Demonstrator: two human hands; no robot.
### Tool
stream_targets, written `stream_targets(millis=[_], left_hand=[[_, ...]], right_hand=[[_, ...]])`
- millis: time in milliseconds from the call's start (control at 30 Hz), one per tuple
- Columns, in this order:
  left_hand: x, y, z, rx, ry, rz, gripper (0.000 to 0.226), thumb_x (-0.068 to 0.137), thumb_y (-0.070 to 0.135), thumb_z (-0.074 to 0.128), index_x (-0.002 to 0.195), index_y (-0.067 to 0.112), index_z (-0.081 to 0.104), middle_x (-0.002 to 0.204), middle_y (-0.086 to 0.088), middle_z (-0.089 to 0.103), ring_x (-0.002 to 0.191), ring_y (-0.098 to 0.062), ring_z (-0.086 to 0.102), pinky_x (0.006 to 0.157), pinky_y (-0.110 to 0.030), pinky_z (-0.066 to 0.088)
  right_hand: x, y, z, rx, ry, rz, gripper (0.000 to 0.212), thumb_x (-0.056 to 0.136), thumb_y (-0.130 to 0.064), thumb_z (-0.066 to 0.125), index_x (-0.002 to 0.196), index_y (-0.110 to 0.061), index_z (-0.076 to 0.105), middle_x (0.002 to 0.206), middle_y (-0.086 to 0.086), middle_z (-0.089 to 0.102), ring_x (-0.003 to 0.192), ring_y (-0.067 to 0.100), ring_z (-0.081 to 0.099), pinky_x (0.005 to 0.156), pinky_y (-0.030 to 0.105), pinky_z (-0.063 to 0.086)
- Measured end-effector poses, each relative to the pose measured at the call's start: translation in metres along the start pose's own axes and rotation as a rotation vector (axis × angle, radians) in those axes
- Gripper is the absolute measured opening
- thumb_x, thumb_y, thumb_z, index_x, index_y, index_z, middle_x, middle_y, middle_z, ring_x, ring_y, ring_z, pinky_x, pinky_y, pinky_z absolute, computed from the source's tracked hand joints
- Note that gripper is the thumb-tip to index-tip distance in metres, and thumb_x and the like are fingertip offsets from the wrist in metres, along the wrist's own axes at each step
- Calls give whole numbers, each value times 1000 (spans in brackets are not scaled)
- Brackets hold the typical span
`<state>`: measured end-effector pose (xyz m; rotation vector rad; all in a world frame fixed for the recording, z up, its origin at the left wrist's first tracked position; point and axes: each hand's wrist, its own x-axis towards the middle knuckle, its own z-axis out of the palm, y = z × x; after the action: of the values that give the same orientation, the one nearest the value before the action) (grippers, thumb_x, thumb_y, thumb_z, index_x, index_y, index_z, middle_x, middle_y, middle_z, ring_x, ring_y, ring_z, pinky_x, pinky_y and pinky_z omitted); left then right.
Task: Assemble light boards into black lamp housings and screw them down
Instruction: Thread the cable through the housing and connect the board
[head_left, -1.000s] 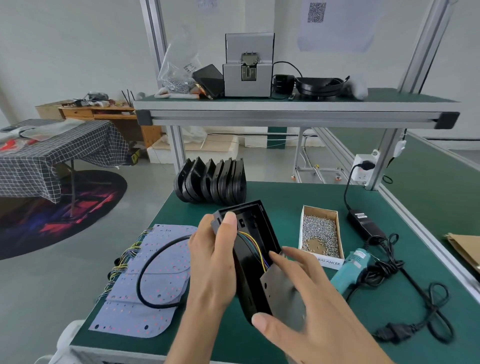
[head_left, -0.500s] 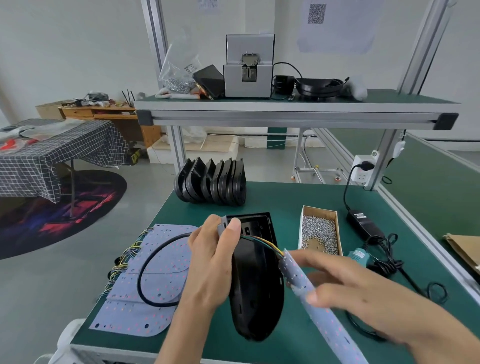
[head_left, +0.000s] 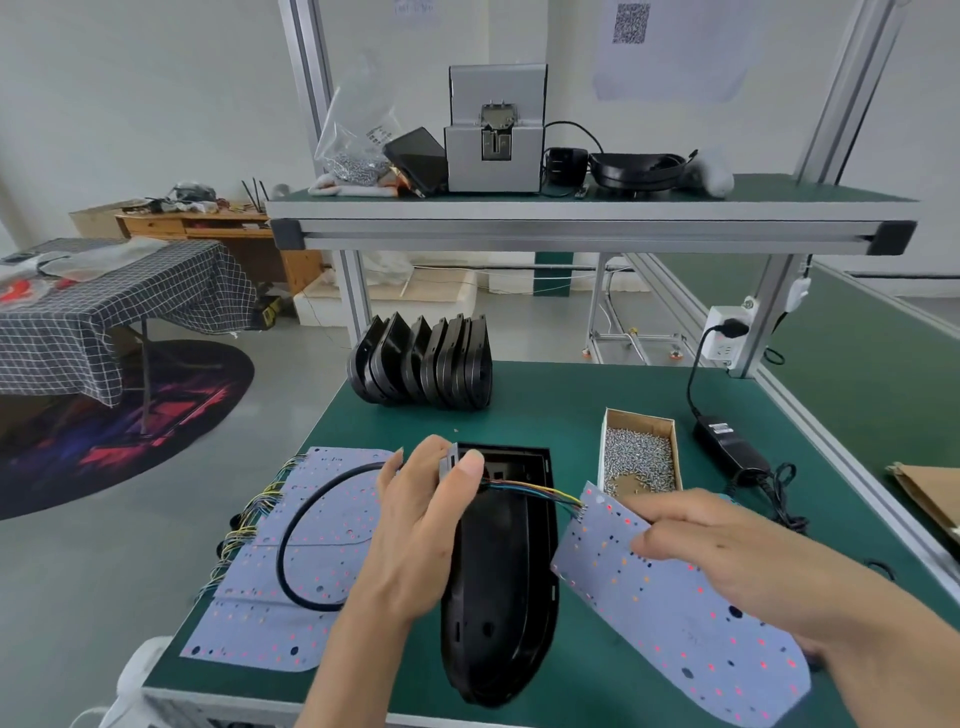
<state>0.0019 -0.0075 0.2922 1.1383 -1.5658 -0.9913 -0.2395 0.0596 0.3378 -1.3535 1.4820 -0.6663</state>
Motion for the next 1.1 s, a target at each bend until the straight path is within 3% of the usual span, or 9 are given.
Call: stream_targets(millis=[167,300,400,567,633,733,800,933,1100], left_hand=[[3,-7,-9,-74,-64,-101,11,70,77,49,68,68,55,78,47,54,96,28,45,100,-22,32],[6,-13,-15,-132,-69,-125,40,66,82,55,86,47,62,99,38,60,119,1,50,107,-31,39],[7,-9,-18,-160,-125,-87,79,72,80,57,112,13,62,130,2,63,141,-23,46,118,-56,34],[9,-7,-18,-102,-133,-52,71,73,77,52,122,27,62,141,8,56,153,-17,29,122,-50,28],[11,-8,-18,-50,-144,-12,71,74,73,47,117,19,61,126,5,58,148,-4,30,123,-34,23],[10,5,-17,93,-138,89,64,76,65,40,100,7,52,96,3,44,93,27,40,101,4,13],[11,6,-15,184,-120,165,62,81,59,37,95,-1,47,86,-5,40,77,9,41,107,0,11],[17,8,-15,355,-152,277,44,88,46,37,81,3,35,72,6,31,68,-15,38,126,-41,10],[16,0,-17,199,-88,239,48,86,52,38,83,4,41,80,-8,37,78,-6,47,114,-29,26]], right_hand=[[1,2,-10,39,-2,16,37,92,-27,69,85,-63,74,94,-40,67,86,-21,63,63,8,47],[5,0,-15,43,-3,56,26,70,-39,73,89,-56,76,99,-33,71,92,-15,65,74,17,43],[8,0,-21,25,-38,62,30,89,-21,74,87,-50,79,99,-23,76,89,-7,71,68,14,52],[16,-1,-29,-53,-108,73,27,84,-29,70,102,-47,79,113,-16,77,105,4,72,95,31,58],[17,-2,-33,-51,-166,62,36,78,-31,65,108,-43,79,120,-10,76,111,10,72,101,37,57],[20,-3,-37,-73,-284,15,41,86,-24,56,120,-34,77,125,-1,76,116,21,72,102,42,56],[23,0,-40,-76,-327,-5,42,90,-20,52,126,-23,74,126,7,75,117,30,71,104,51,54],[29,2,-45,-63,-400,-31,41,93,-19,50,127,-14,73,122,14,75,110,37,73,96,55,56],[32,9,-30,199,-394,-73,37,90,-10,55,123,-9,73,123,23,73,106,39,73,92,51,57]])
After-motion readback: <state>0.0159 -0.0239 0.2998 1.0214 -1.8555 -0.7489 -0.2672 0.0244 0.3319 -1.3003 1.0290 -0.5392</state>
